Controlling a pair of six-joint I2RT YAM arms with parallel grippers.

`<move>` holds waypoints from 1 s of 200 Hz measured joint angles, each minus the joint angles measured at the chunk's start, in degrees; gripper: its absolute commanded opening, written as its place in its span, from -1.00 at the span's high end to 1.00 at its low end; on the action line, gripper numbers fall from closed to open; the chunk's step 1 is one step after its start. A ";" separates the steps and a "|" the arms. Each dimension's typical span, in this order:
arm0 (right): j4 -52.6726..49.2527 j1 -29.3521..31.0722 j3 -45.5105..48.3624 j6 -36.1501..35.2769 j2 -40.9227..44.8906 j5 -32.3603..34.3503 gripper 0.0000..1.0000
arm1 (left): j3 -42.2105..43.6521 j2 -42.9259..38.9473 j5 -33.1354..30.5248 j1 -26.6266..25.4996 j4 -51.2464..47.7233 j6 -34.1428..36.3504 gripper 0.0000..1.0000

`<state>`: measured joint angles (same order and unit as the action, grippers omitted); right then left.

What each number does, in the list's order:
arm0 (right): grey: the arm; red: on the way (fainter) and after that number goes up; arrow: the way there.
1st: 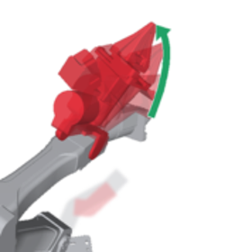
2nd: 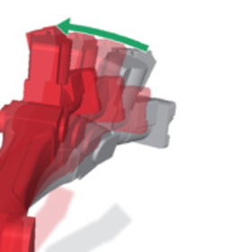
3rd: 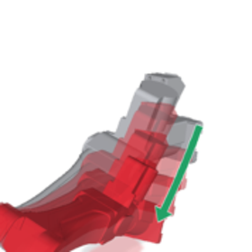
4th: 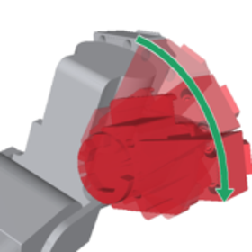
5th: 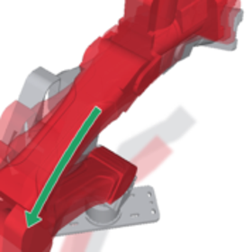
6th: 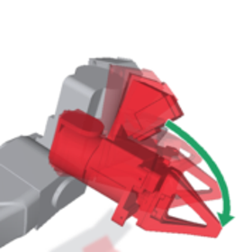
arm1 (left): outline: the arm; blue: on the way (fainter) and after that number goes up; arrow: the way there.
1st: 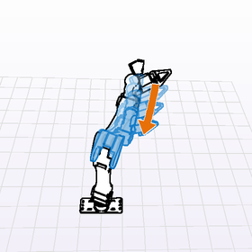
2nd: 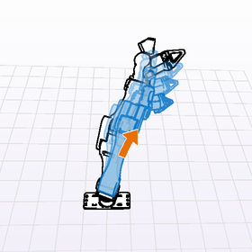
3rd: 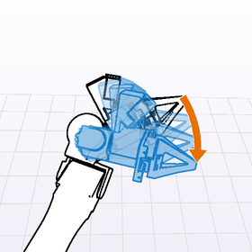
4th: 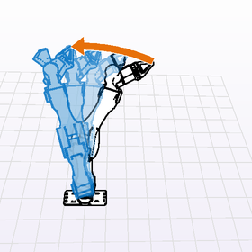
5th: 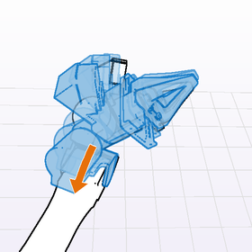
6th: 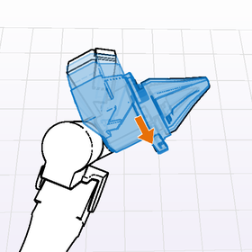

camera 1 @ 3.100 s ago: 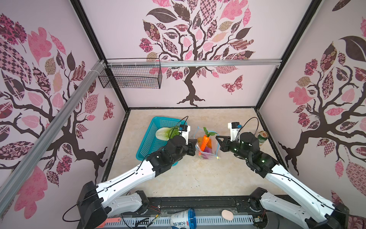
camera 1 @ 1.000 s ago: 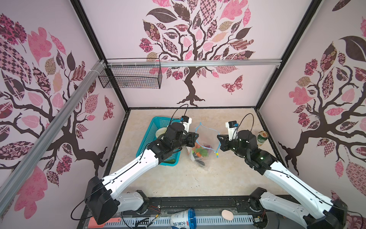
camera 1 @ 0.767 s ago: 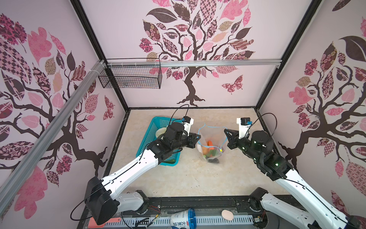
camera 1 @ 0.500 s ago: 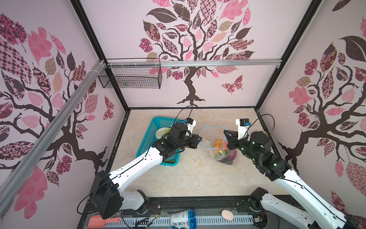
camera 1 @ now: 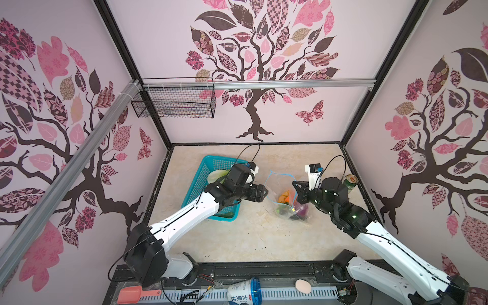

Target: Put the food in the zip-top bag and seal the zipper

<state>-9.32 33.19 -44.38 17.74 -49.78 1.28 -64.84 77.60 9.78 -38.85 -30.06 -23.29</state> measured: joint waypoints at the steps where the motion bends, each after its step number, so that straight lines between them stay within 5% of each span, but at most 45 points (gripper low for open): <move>1: 0.04 0.00 0.00 -0.02 0.00 0.00 1.00 | 0.00 -0.13 -0.07 0.20 -0.17 0.09 -0.53; 37: 0.81 0.00 0.11 -0.20 0.13 0.04 1.00 | 0.98 -6.43 -2.01 8.28 -8.17 1.60 -0.56; 118: 1.01 0.00 0.33 -1.11 0.35 1.33 1.00 | 14.47 -10.67 4.72 8.31 -12.72 -2.05 -0.68; 200: 0.57 0.00 0.94 -1.29 2.08 3.37 1.00 | 16.94 -3.17 13.70 4.44 6.12 -13.29 -0.63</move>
<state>-8.75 33.19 -43.44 16.45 -47.70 4.64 -47.90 74.43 23.49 -34.41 -23.94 -36.58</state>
